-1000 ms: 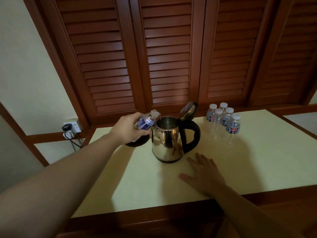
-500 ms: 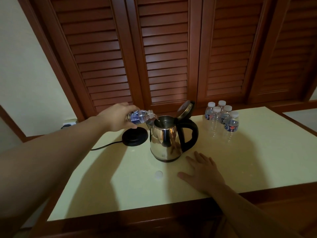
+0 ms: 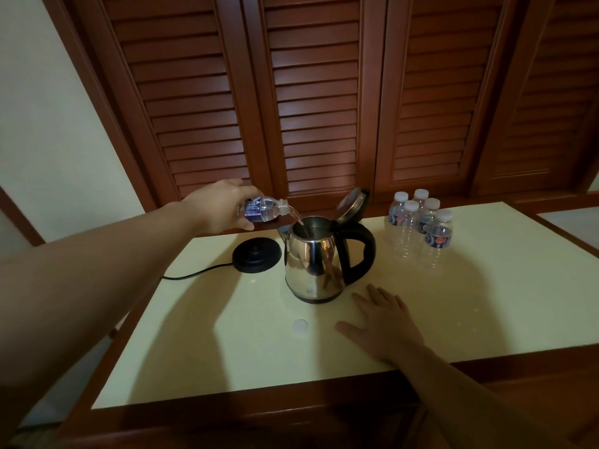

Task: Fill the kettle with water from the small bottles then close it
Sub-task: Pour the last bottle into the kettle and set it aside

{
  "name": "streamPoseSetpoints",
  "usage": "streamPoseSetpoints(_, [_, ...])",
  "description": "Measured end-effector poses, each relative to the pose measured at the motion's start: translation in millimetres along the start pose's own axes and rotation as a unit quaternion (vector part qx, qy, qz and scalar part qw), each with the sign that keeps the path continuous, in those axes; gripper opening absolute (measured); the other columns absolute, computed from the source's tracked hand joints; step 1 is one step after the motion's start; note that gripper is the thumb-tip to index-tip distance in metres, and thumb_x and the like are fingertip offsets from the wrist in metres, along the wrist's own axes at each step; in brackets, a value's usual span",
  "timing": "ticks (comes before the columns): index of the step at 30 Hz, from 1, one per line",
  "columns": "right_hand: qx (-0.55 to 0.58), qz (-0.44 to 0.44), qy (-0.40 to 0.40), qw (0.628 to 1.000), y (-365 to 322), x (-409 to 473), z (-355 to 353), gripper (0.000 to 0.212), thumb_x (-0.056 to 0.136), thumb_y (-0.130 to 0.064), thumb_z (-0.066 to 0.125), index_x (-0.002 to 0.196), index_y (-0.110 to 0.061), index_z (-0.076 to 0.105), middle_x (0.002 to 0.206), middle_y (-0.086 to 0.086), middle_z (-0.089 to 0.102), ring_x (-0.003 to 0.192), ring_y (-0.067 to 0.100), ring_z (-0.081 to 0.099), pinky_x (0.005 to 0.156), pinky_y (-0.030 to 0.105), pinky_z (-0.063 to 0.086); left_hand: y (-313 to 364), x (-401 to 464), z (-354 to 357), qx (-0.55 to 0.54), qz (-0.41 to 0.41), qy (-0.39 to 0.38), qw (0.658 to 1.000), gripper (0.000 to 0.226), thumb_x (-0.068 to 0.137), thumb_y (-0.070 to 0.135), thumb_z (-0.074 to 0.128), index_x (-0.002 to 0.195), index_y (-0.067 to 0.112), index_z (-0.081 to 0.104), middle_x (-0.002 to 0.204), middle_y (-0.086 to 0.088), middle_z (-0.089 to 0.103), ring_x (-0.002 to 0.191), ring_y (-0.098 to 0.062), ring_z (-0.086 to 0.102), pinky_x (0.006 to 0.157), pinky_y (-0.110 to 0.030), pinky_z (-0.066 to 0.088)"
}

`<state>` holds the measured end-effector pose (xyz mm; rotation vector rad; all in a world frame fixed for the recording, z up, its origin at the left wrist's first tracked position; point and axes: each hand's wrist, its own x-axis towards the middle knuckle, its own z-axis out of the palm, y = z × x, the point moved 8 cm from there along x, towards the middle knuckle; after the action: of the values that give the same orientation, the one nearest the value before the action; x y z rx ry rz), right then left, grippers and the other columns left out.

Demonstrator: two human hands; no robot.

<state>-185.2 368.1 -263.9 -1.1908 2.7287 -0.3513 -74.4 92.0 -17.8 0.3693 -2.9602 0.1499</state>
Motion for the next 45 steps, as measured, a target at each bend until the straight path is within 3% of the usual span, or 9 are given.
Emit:
streamPoseSetpoints(6, [0.004,0.002,0.005,1.0,0.6,0.0,0.6,0.095,0.083,-0.091,0.03,0.162,-0.038,0.02,0.174,0.001,0.006,0.159,0.021,0.003,0.128,0.046,0.003,4.5,0.0,-10.0,0.016,-0.001,-0.008,1.0,0.062,0.086,0.04,0.081,0.14,0.026,0.054,0.107,0.007,0.043,0.099,-0.014,0.044,0.08,-0.033,0.039])
streamPoseSetpoints(11, [0.006,-0.001,0.005,1.0,0.0,-0.8,-0.4,0.095,0.084,-0.09,0.03,0.163,-0.038,0.019,0.174,0.002,0.005,0.159,0.021,0.002,0.128,0.046,0.002,8.2,0.0,-16.9,0.032,-0.003,-0.017,0.999,0.062,0.086,0.041,0.08,0.14,0.028,0.053,0.109,0.005,0.045,0.102,-0.019,0.051,0.082,-0.036,0.045])
streamPoseSetpoints(15, [0.008,-0.003,0.002,1.0,0.2,-1.2,0.3,0.093,0.085,-0.089,0.03,0.163,-0.038,0.019,0.174,0.002,0.005,0.159,0.022,0.002,0.128,0.046,0.002,11.7,-0.7,-19.7,0.049,-0.005,-0.026,0.998,0.064,0.087,0.041,0.08,0.143,0.027,0.052,0.117,0.001,0.052,0.113,-0.025,0.055,0.088,-0.04,0.05])
streamPoseSetpoints(19, [0.009,-0.004,0.006,1.0,0.3,-0.9,0.6,0.093,0.086,-0.088,0.032,0.162,-0.038,0.02,0.173,0.002,0.007,0.159,0.022,0.003,0.128,0.046,0.003,12.9,-0.8,-21.6,0.074,-0.01,-0.037,0.996,0.068,0.088,0.041,0.079,0.147,0.026,0.049,0.139,-0.01,0.054,0.127,-0.032,0.054,0.098,-0.045,0.051])
streamPoseSetpoints(28, [-0.001,-0.002,0.005,1.0,0.3,0.7,-0.5,0.093,0.086,-0.089,0.031,0.163,-0.037,0.02,0.173,0.001,0.006,0.159,0.023,0.004,0.128,0.047,0.004,21.9,2.4,-30.7,0.096,-0.002,-0.042,0.995,0.071,0.084,0.044,0.082,0.145,0.03,0.049,0.124,-0.004,0.055,0.118,-0.027,0.054,0.091,-0.044,0.053])
streamPoseSetpoints(32, [0.004,-0.003,0.004,1.0,-0.2,-0.7,-1.3,0.093,0.086,-0.088,0.032,0.163,-0.037,0.02,0.173,0.001,0.006,0.159,0.022,0.004,0.128,0.047,0.004,25.0,3.4,-35.7,0.116,-0.005,-0.039,0.992,0.074,0.086,0.046,0.08,0.149,0.029,0.047,0.139,-0.01,0.052,0.132,-0.032,0.049,0.098,-0.045,0.051])
streamPoseSetpoints(39, [0.006,0.0,0.005,1.0,0.5,-0.9,0.4,0.095,0.084,-0.089,0.03,0.163,-0.037,0.02,0.174,0.001,0.005,0.159,0.022,0.004,0.128,0.047,0.003,31.3,1.8,-41.8,0.139,0.001,-0.047,0.989,0.072,0.085,0.046,0.08,0.147,0.029,0.048,0.146,-0.013,0.05,0.138,-0.033,0.044,0.101,-0.044,0.046])
streamPoseSetpoints(45, [0.005,-0.002,0.006,1.0,0.6,-0.2,1.1,0.094,0.085,-0.089,0.03,0.163,-0.037,0.019,0.174,0.001,0.006,0.159,0.023,0.004,0.128,0.047,0.003,37.9,4.6,-47.8,0.138,0.016,-0.037,0.99,0.072,0.082,0.047,0.083,0.144,0.031,0.052,0.121,-0.002,0.054,0.119,-0.026,0.053,0.083,-0.038,0.051])
